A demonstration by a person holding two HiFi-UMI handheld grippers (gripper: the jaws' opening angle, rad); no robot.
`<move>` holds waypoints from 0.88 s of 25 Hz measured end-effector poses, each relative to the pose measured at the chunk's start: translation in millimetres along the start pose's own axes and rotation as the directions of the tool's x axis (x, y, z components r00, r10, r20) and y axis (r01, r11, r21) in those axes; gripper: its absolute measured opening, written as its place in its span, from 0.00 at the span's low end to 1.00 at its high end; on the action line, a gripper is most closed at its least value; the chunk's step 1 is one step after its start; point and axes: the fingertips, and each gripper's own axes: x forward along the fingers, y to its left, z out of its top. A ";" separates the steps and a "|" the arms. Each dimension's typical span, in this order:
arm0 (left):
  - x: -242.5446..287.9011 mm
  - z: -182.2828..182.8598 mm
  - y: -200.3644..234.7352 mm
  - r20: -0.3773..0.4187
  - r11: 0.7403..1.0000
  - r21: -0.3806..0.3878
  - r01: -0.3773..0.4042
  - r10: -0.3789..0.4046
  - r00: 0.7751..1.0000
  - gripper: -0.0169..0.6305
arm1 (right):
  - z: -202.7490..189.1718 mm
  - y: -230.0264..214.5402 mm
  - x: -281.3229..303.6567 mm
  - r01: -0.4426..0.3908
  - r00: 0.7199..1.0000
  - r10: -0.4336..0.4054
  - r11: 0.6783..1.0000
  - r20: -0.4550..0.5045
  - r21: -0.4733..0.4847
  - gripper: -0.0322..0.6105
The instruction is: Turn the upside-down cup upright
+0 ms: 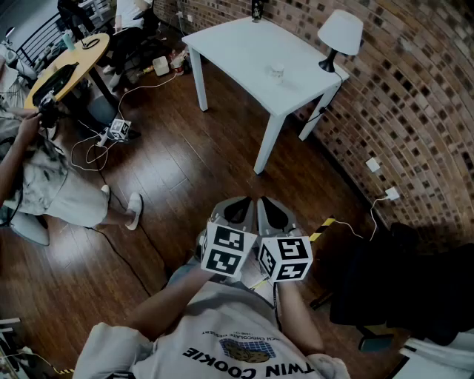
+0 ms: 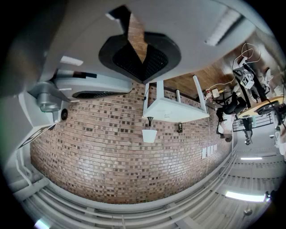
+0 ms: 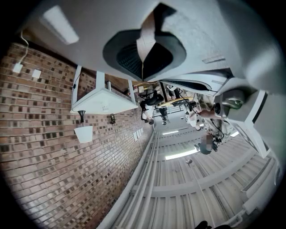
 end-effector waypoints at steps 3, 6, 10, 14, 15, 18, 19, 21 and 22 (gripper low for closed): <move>12.2 3.9 10.6 0.003 1.000 -0.001 0.000 0.000 1.000 0.03 | 5.3 -5.0 15.5 -0.003 1.000 0.003 1.000 0.006 -0.001 0.06; 27.2 10.0 19.9 0.003 1.000 0.003 0.013 -0.013 1.000 0.03 | 11.8 -11.0 33.2 0.000 1.000 0.000 1.000 0.007 -0.005 0.06; 54.4 18.9 41.5 0.002 0.999 -0.007 0.035 -0.035 0.999 0.03 | 21.2 -22.5 65.9 0.023 1.000 -0.023 1.000 0.000 -0.014 0.06; 87.4 35.2 72.1 0.010 0.998 -0.012 0.064 -0.064 0.998 0.03 | 34.4 -37.7 108.2 0.054 0.998 -0.054 0.998 -0.016 -0.017 0.06; 96.2 41.2 81.9 0.012 0.997 -0.012 0.071 -0.071 0.997 0.03 | 39.8 -41.5 120.4 0.062 0.998 -0.063 0.998 -0.019 -0.016 0.06; 119.7 60.1 112.8 0.018 0.996 -0.014 0.087 -0.086 0.996 0.03 | 57.0 -50.5 156.4 0.083 0.996 -0.083 0.996 -0.028 -0.014 0.06; 126.2 66.0 122.9 0.021 0.996 -0.017 0.091 -0.091 0.996 0.03 | 62.6 -52.3 167.6 0.089 0.996 -0.089 0.996 -0.029 -0.012 0.06; 138.8 77.4 142.3 0.025 0.994 -0.023 0.103 -0.102 0.994 0.03 | 73.2 -55.2 189.5 0.100 0.994 -0.100 0.995 -0.031 -0.009 0.06; 145.0 82.8 151.3 0.025 0.994 -0.025 0.109 -0.108 0.994 0.03 | 77.9 -56.8 200.0 0.106 0.994 -0.106 0.994 -0.032 -0.009 0.06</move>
